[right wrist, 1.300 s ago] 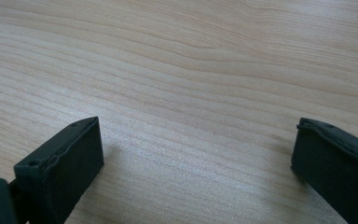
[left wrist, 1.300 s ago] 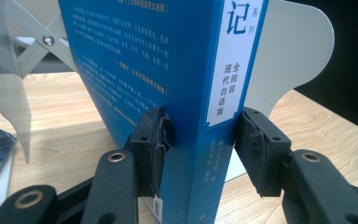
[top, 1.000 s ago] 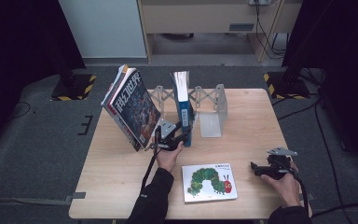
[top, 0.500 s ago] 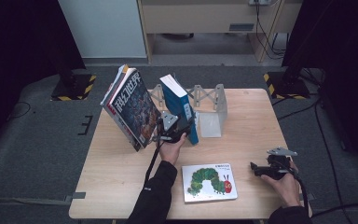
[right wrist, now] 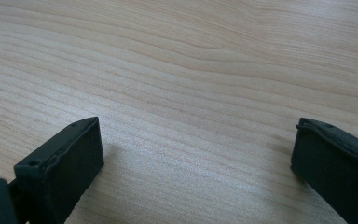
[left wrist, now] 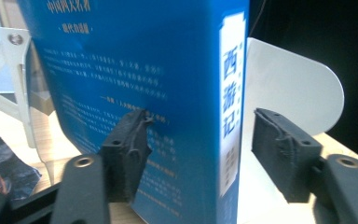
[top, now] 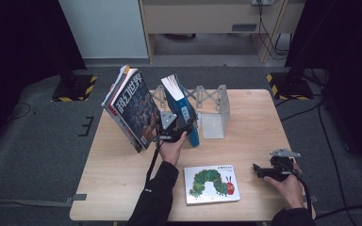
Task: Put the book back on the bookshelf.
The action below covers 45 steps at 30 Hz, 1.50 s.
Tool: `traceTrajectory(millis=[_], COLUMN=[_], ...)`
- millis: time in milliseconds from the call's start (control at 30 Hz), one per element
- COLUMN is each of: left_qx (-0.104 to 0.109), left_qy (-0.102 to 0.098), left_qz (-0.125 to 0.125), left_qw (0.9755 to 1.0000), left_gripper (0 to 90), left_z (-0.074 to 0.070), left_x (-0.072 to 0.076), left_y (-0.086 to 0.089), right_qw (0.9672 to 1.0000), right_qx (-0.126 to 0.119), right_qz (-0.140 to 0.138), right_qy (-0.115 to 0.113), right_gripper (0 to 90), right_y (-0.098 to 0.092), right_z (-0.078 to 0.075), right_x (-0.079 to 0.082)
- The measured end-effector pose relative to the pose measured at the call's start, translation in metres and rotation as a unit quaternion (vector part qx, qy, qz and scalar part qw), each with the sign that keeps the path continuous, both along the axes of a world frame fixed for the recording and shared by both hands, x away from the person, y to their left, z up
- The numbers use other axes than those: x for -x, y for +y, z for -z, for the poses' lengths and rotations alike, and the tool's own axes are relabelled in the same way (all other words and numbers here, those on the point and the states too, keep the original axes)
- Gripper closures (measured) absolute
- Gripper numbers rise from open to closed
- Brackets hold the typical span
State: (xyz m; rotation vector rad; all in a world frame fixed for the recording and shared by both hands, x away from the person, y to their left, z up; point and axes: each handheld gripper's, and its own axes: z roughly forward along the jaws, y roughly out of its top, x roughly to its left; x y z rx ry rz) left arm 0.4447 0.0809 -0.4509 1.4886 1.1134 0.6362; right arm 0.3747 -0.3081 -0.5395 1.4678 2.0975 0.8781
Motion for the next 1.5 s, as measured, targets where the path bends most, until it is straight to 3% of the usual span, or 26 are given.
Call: traceTrajectory(millis=[367,700,967,1200,1500], left_qx=[0.009,0.025,0.048,0.071,0.067], left_qy=[0.014,0.029,0.048,0.052,0.036], left_qz=[-0.033,-0.046,-0.045,-0.037,-0.023], left_qw=[0.9993,0.9982,0.9967,0.9954,0.9968], left_gripper=[32.2,30.8,38.5,45.5,50.3], left_z=[-0.009,-0.010,-0.011,-0.009,-0.008], left_x=[-0.008,-0.022,-0.021,-0.016,-0.008], left_y=[0.004,0.008,0.014,0.025,0.024], right_qw=[1.0000,1.0000,1.0000,1.0000,1.0000], right_qx=[0.000,-0.001,0.002,0.001,0.001], right_qz=[0.000,0.000,-0.005,-0.004,-0.005], right_qy=[0.000,0.001,-0.001,0.001,-0.001], right_gripper=[2.5,2.5,2.5,2.4,2.4], right_y=[0.000,0.000,0.000,0.000,0.000], right_z=[0.000,0.000,0.000,0.000,0.000], right_x=[0.000,0.000,0.000,0.000,0.000])
